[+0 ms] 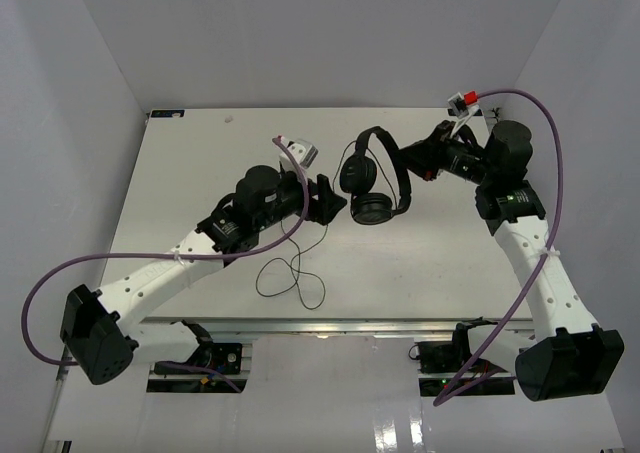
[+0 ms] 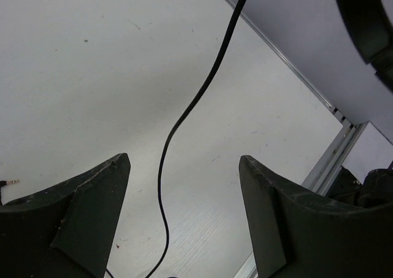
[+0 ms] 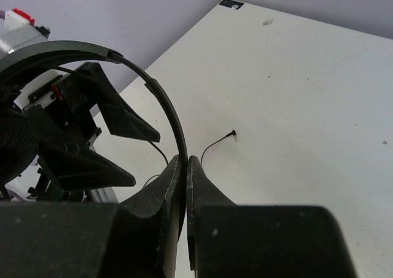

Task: Wrap the headphones

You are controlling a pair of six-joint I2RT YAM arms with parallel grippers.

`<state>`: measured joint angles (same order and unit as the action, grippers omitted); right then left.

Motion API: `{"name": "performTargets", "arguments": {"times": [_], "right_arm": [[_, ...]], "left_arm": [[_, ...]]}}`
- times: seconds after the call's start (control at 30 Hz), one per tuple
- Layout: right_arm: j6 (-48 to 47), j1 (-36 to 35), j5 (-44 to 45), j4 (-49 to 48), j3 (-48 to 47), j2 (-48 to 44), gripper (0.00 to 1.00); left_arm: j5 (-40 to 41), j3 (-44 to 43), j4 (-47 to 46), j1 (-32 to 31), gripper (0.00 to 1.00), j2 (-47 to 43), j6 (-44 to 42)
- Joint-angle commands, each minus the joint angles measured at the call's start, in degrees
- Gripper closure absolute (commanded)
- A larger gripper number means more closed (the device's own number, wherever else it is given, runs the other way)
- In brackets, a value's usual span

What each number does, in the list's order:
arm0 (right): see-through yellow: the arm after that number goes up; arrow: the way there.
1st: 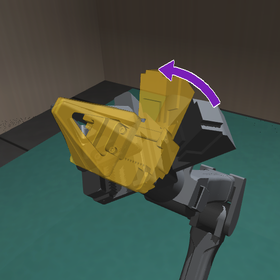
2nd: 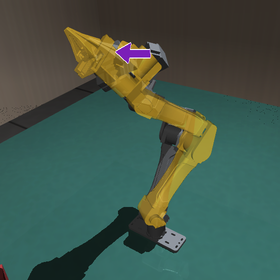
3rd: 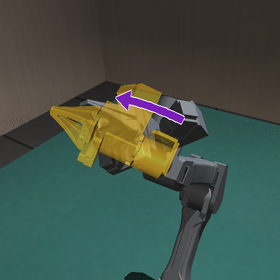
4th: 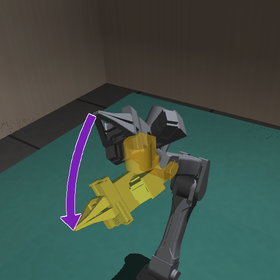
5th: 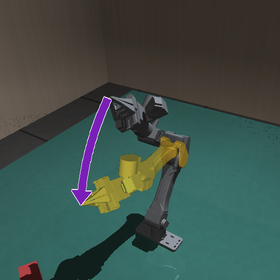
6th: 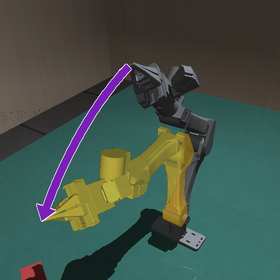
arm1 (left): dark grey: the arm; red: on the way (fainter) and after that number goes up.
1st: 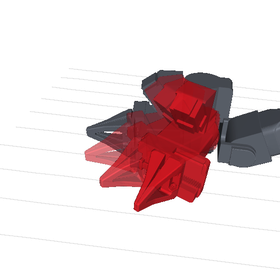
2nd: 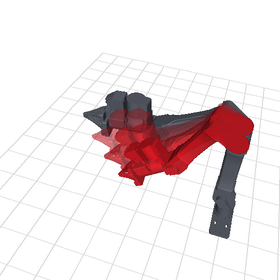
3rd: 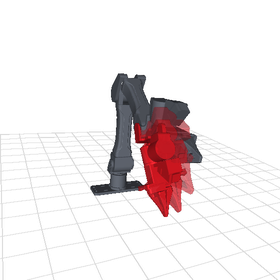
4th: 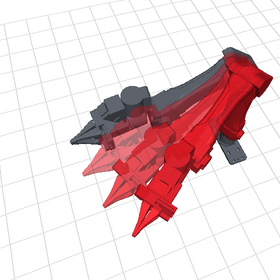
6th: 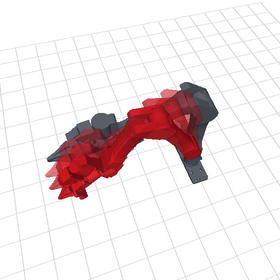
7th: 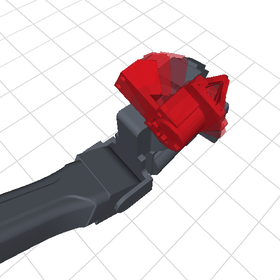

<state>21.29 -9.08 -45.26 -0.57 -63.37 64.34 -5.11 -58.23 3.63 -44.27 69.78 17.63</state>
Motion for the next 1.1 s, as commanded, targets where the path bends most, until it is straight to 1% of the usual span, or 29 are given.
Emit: {"name": "performTargets", "arguments": {"times": [0.0, 0.07, 0.13, 0.2, 0.3, 0.4, 0.5, 0.6, 0.67, 0.7, 0.77, 0.83, 0.87, 0.93, 0.97, 1.07], "right_arm": [[-1.41, 0.29, 4.63, 4.21, -5.46, 0.38, 0.92], [-1.82, 0.29, 5.7, 5.31, -6.73, 0.59, 0.92], [-2.13, 0.29, 6.62, 6.17, -7.93, 0.73, 0.92], [-2.4, 0.3, 6.68, 7.0, -9.13, 0.78, 0.92], [-2.51, 0.31, 6.59, 7.64, -10.2, 0.78, 0.92], [-2.42, 0.37, 6.44, 8.19, -11.1, 0.78, 0.92], [-2.07, 0.37, 6.32, 8.45, -11.8, 0.93, 0.92], [-1.31, 0.43, 6.32, 8.72, -12.48, 1.19, 0.92], [-0.65, 0.63, 6.41, 8.75, -12.82, 1.22, 0.92], [0.02, 0.8, 6.33, 8.75, -13.24, 1.39, 0.92], [0.57, 0.88, 6.49, 8.74, -13.44, 1.58, 0.92], [1.45, 0.9, 7.26, 8.85, -13.62, 2.11, 0.92], [2.16, 0.93, 7.92, 9.01, -13.65, 2.36, 0.92], [3.79, 0.92, 9.76, 9.64, -13.97, 3.13, 0.92], [4.54, 0.9, 10.98, 10.03, -14.23, 3.86, 0.92], [7.03, 0.83, 15.17, 10.59, -14.88, 5.51, 0.92]], "left_arm": [[-0.66, 8.46, -11.41, 0.57, 0.16, -5.44, -0.16], [-3.64, 16.05, -17.82, 0.59, 0.15, -7.43, -2.28], [-6.38, 20.53, -22.59, 0.59, 0.14, -8.34, -4.53], [-8.59, 24.75, -25.38, 0.67, 0.13, -9.18, -5.57], [-9.69, 28.57, -26.07, 0.71, 0.12, -9.75, -8.13], [-9.77, 30.21, -24.58, 0.77, 0.12, -8.79, -9.92], [-9.11, 32.2, -25.03, 0.77, 0.13, -7.44, -10.57], [-7.46, 32.89, -25.43, 0.77, 0.18, -4.98, -10.75], [-6.77, 32.92, -25.68, 0.77, 0.24, -3.38, -10.61], [-6.67, 33.0, -26.34, 0.77, 0.32, -2.19, -10.44], [-6.83, 33.09, -26.73, 0.77, 0.38, -1.11, -9.68], [-7.67, 33.32, -28.24, 0.72, 0.7, 0.09, -8.24], [-8.21, 33.33, -28.87, 0.68, 0.81, 0.49, -7.63], [-8.88, 32.75, -29.53, 0.35, 0.96, 1.36, -6.42], [-8.82, 32.2, -29.49, -0.02, 0.99, 1.6, -5.73], [-7.12, 29.75, -28.72, -1.82, 1.0, 2.22, -4.82]]}}
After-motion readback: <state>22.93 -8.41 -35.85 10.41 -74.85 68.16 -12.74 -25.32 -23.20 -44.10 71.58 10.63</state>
